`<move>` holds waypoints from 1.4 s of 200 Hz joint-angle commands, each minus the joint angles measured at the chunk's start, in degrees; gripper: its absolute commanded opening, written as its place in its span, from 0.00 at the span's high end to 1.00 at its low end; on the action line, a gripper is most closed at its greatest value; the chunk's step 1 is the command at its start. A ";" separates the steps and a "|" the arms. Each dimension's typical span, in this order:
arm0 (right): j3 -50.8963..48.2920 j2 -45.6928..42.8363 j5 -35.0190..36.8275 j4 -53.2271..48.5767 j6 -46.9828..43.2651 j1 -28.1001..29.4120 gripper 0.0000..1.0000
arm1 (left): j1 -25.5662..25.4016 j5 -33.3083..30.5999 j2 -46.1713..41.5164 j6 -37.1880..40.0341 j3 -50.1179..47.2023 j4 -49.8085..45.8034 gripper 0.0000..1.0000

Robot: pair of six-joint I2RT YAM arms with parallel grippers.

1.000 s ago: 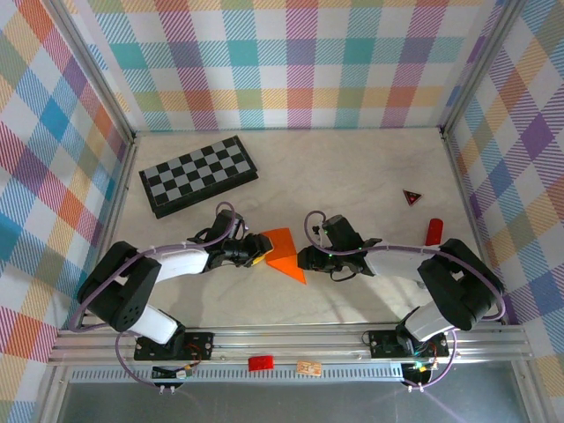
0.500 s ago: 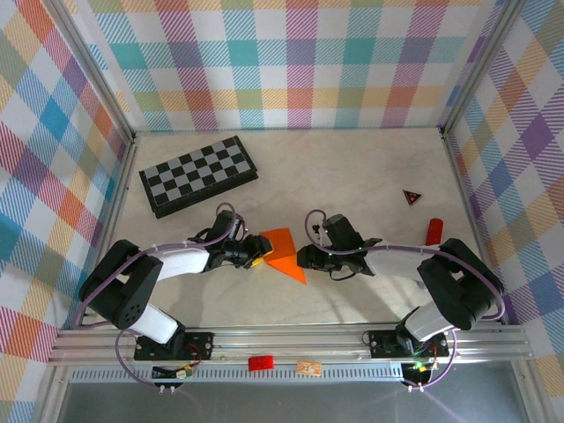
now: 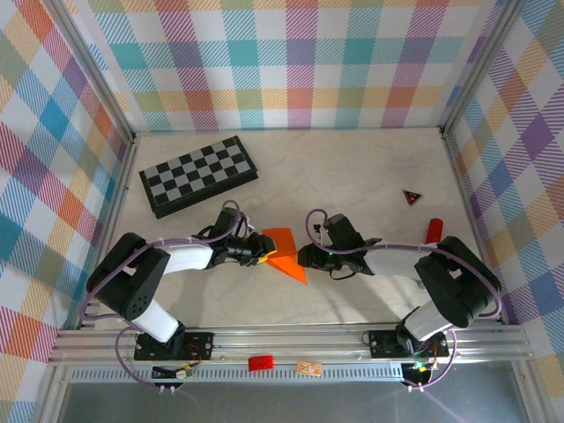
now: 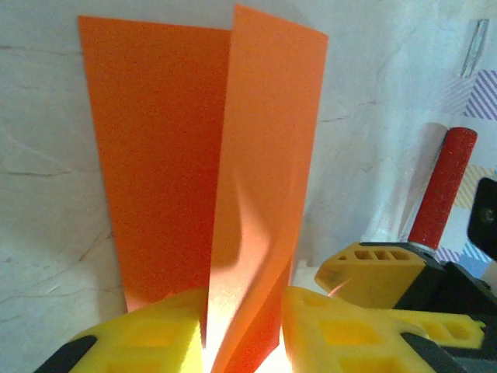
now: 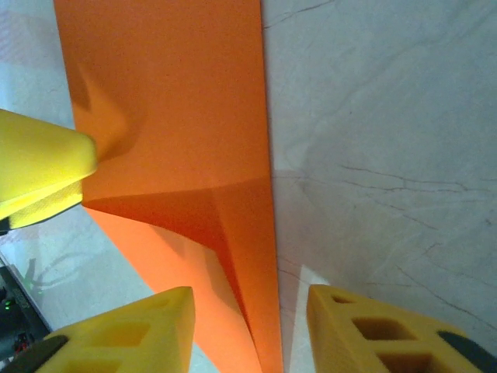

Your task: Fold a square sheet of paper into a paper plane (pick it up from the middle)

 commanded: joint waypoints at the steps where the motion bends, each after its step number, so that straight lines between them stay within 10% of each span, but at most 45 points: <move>1: -0.41 1.60 -0.49 0.30 1.06 -0.57 0.62 | 1.15 3.89 1.42 0.53 1.42 3.22 0.70; 143: 0.43 4.51 -0.65 -3.20 -1.97 -0.77 0.77 | 3.04 17.90 8.62 5.35 7.54 5.07 0.62; 280: -0.12 4.49 0.25 -2.98 -2.25 -0.77 0.77 | 3.06 20.15 17.42 24.47 24.09 -23.90 0.62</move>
